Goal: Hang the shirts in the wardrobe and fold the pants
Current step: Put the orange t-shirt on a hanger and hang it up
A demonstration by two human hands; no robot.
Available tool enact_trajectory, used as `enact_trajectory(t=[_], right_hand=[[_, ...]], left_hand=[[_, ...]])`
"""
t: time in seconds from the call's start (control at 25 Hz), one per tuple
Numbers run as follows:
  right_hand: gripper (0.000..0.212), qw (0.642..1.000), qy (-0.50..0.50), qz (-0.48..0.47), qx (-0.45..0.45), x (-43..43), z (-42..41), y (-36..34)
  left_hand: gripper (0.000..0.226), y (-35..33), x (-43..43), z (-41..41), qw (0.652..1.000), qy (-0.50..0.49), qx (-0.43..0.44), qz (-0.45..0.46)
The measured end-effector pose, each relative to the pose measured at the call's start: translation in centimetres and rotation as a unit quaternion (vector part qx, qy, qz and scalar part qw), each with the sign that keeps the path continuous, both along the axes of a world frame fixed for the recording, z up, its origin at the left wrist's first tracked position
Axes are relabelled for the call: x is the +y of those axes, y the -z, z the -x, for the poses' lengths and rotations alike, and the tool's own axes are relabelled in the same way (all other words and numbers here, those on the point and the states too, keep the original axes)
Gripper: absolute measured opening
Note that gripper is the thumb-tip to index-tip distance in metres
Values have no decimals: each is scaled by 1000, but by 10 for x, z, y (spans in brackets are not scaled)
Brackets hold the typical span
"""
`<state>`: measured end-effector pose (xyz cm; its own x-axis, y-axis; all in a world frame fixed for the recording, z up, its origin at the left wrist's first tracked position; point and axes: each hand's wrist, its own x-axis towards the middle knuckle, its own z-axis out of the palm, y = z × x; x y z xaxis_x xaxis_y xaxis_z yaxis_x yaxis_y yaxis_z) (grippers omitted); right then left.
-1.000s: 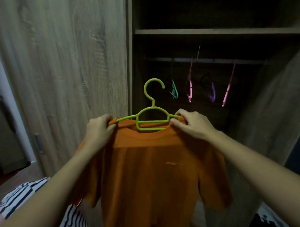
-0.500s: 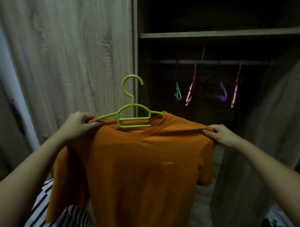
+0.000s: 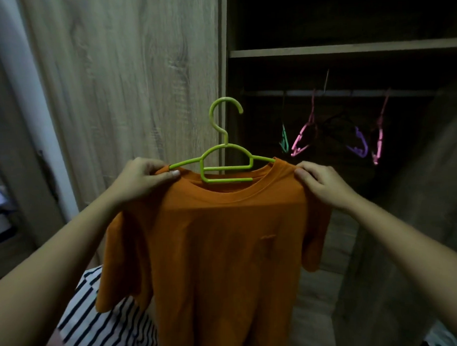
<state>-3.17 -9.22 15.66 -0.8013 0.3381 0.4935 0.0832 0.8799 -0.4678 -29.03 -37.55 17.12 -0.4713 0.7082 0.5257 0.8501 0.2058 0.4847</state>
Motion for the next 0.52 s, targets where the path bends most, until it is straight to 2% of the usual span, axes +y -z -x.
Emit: enact_trajectory(t=[0.12, 0.44, 0.52], right_hand=[[20, 999, -7, 39, 37, -7, 6, 4], [33, 995, -31, 91, -2, 4, -3, -4], [29, 993, -31, 109, -17, 10, -9, -3]], left_hand=[[39, -11, -1, 0, 998, -14, 43, 34], [26, -14, -9, 5, 997, 43, -56, -1], [28, -13, -9, 9, 997, 50, -62, -8]])
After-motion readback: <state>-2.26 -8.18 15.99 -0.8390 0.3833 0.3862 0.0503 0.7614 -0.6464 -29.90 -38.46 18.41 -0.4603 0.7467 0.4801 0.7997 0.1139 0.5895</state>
